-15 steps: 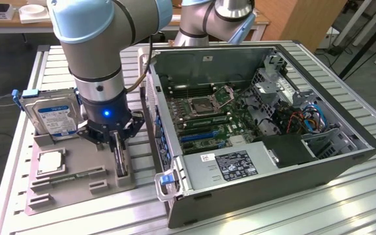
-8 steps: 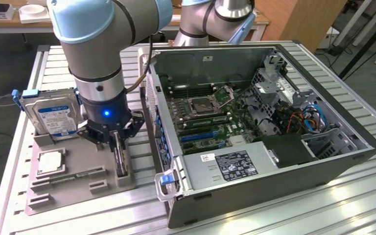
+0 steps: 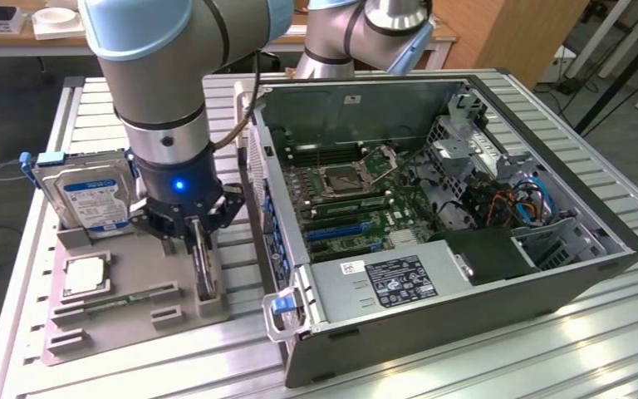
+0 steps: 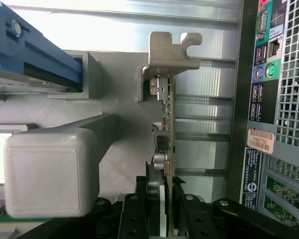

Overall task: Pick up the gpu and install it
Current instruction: 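Pick up the gpu and move the gpu toward the slot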

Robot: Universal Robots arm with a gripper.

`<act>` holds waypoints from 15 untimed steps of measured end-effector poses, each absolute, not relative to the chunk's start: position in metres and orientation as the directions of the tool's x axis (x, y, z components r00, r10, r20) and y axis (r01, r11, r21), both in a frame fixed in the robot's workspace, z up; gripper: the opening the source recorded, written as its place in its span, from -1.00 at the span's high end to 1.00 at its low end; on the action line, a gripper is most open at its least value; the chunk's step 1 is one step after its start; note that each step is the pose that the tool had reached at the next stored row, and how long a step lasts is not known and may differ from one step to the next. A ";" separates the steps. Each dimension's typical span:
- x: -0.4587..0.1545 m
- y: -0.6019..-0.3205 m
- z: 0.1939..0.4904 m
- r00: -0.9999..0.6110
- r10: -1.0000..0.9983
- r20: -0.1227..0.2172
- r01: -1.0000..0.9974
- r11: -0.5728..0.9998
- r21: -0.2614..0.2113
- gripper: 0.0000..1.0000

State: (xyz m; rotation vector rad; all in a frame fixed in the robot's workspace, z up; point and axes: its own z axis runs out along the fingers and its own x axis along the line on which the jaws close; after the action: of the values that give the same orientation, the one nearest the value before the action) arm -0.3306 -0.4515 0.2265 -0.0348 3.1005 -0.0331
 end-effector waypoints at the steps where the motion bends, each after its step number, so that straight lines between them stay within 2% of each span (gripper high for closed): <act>1: -0.331 -0.451 0.228 -0.999 -0.023 -0.040 -0.022 1.000 -0.022 0.41; 15: -0.331 -0.451 0.255 -0.999 -0.005 -0.039 -0.004 1.000 -0.024 0.41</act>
State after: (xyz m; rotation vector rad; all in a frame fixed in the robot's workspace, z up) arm -0.3306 -0.4511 0.2547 -0.0064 3.1025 -0.0366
